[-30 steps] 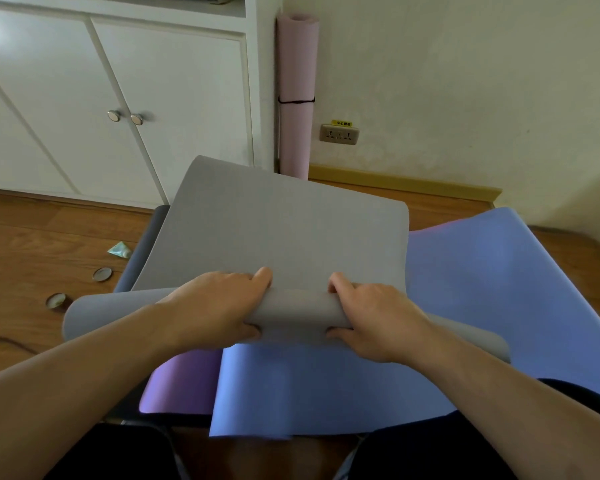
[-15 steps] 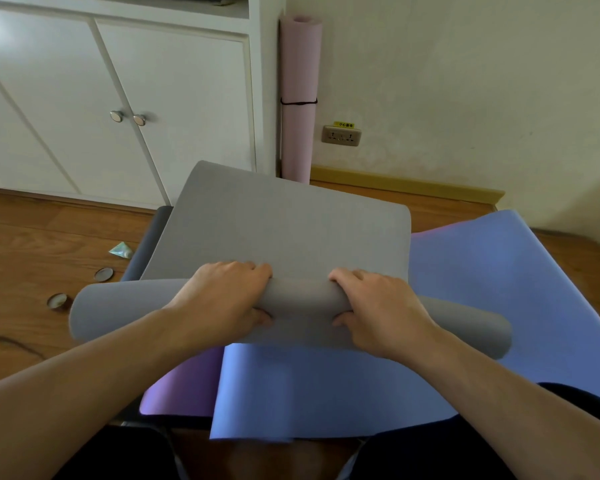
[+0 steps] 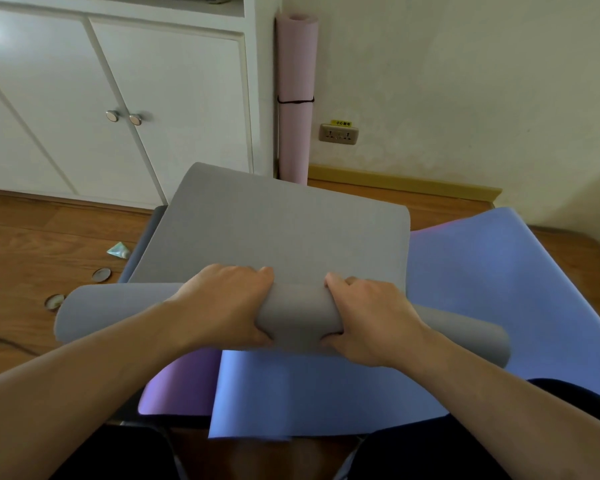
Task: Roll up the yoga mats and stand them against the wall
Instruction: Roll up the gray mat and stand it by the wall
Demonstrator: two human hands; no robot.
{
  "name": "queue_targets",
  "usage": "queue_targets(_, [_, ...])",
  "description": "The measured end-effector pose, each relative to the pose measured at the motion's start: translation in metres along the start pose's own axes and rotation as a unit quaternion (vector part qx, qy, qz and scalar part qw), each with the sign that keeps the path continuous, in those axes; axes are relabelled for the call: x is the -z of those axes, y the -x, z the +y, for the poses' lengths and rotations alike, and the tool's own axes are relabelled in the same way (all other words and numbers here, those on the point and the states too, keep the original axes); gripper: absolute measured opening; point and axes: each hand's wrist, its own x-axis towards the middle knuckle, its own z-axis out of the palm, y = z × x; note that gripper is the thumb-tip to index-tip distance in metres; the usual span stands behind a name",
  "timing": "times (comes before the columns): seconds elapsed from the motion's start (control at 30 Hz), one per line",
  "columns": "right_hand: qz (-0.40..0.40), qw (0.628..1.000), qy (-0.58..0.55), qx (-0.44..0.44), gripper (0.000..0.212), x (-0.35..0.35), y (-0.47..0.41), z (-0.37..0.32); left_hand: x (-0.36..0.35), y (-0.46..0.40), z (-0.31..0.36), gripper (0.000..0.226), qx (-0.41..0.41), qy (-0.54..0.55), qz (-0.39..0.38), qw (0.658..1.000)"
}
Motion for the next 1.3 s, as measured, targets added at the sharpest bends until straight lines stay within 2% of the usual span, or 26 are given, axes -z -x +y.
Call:
queue_targets(0.07, [-0.014, 1.000, 0.004, -0.006, 0.067, 0.001, 0.000, -0.002, -0.004, -0.001, 0.001, 0.052, 0.001, 0.008, -0.002, 1.000])
queue_targets(0.2, [-0.029, 1.000, 0.007, -0.004, 0.045, 0.001, 0.000, 0.001, -0.006, 0.000, 0.001, 0.051, -0.017, 0.054, -0.022, 0.998])
queue_targets(0.33, [-0.036, 0.999, -0.012, -0.002, 0.039, 0.001, -0.001, 0.003, -0.005, 0.003, 0.007, 0.047, -0.023, 0.039, 0.016, 0.999])
queue_targets(0.5, [0.032, 0.999, -0.023, 0.005, 0.045, -0.002, -0.002, 0.007, -0.004, 0.001, 0.011, 0.046, 0.003, 0.044, 0.070, 0.997])
queue_targets(0.6, [0.071, 0.997, -0.022, 0.022, 0.044, -0.002, -0.001, 0.008, 0.002, 0.000, 0.007, 0.040, 0.018, 0.051, 0.058, 0.997])
queue_targets(0.7, [0.073, 0.997, -0.009, 0.032, 0.041, -0.001, -0.001, 0.004, 0.004, -0.003, 0.005, 0.037, 0.016, 0.045, 0.038, 0.998])
queue_targets(0.8, [0.039, 0.999, -0.002, 0.027, 0.046, -0.001, -0.001, 0.001, -0.004, -0.004, 0.006, 0.039, -0.007, 0.041, 0.005, 0.999])
queue_targets(0.93, [0.000, 1.000, 0.017, 0.021, 0.067, 0.001, -0.003, 0.000, -0.007, -0.002, 0.006, 0.052, -0.031, 0.044, -0.011, 0.998])
queue_targets(1.03, [-0.010, 1.000, 0.014, 0.016, 0.055, -0.002, -0.003, 0.000, -0.008, -0.002, 0.009, 0.066, -0.033, 0.010, -0.035, 0.999])
queue_targets(1.17, [0.009, 1.000, 0.016, 0.010, 0.048, -0.002, 0.000, 0.000, -0.014, -0.006, 0.012, 0.040, -0.026, 0.003, -0.008, 1.000])
queue_targets(1.3, [0.032, 0.999, 0.035, 0.020, 0.063, -0.003, 0.005, -0.008, -0.013, -0.008, 0.009, 0.031, -0.036, 0.022, -0.013, 0.999])
